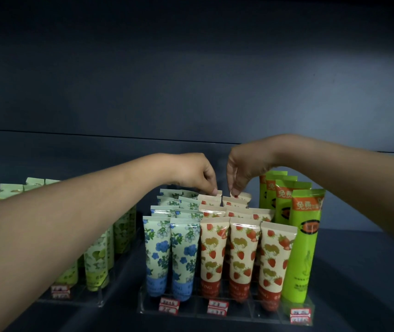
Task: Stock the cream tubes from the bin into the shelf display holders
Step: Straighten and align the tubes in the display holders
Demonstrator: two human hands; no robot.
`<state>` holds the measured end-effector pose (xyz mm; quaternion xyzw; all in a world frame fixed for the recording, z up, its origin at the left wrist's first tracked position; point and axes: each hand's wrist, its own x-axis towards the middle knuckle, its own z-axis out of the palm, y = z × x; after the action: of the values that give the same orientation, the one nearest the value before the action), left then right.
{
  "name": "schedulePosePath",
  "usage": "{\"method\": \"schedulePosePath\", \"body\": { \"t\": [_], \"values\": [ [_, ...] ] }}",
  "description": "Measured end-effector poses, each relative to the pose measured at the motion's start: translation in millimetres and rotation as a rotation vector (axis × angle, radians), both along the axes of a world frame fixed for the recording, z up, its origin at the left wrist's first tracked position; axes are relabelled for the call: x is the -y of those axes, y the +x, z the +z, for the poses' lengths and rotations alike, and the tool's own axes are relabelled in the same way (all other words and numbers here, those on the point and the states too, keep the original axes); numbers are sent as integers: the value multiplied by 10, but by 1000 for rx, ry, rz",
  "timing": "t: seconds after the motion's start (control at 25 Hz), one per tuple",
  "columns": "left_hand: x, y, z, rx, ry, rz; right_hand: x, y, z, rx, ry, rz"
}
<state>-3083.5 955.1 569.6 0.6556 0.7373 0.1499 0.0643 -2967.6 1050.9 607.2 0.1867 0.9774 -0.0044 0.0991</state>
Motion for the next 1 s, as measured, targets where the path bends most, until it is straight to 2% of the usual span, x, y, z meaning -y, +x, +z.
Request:
{"method": "schedulePosePath", "body": {
  "t": [0.24, 0.4, 0.72, 1.0],
  "values": [
    [22, -66, 6, -59, -42, 21, 11, -66, 11, 40, 7, -21],
    [43, -67, 20, -24, -28, 13, 24, -90, 8, 83, 13, -27],
    [-4, -95, -21, -37, -20, 32, 29, -117, -10, 63, -4, 23],
    [10, -66, -14, -16, -12, 25, 29, -153, -4, 115, 80, 51]
  ]
}}
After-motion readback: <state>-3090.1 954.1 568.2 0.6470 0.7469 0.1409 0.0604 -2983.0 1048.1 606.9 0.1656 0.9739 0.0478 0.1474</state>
